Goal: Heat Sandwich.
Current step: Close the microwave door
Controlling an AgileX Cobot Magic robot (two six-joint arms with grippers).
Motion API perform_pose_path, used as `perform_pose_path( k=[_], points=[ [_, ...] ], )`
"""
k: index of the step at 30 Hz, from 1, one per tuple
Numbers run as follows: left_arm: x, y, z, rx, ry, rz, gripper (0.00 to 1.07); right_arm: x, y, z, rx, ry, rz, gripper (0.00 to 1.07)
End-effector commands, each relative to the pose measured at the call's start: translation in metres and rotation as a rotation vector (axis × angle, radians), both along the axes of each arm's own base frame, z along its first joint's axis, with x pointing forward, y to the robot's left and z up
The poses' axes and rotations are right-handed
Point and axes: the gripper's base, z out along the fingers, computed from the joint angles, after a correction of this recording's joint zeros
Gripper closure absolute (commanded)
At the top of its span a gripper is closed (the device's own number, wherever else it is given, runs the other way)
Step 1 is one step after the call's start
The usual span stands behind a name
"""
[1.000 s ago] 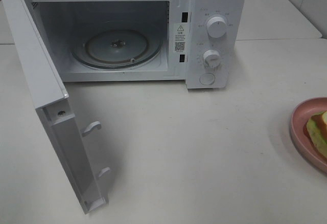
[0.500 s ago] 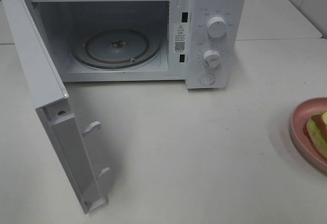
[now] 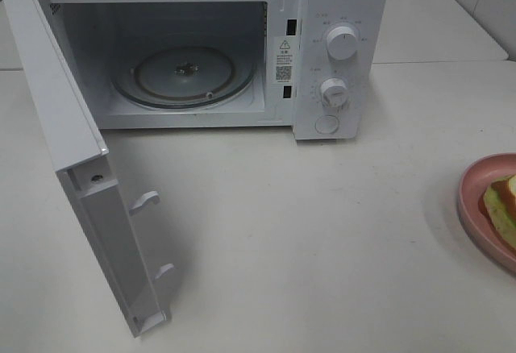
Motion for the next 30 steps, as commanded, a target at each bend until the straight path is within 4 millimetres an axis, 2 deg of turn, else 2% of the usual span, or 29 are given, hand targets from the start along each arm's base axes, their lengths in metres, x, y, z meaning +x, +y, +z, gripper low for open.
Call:
perform_pose_path(
  k=[1,30],
  points=[
    [-0.0026,-0.0002,-0.0006,0.0,-0.026,0.004,0.1,-0.0034,0.0003,0.0001,0.004,-0.039,-0.005,0.31],
    [-0.0026,-0.0002,-0.0006,0.0,-0.026,0.004,0.1,-0.0034,0.0003,0.0001,0.004,-0.039,-0.005,0.31]
  ],
)
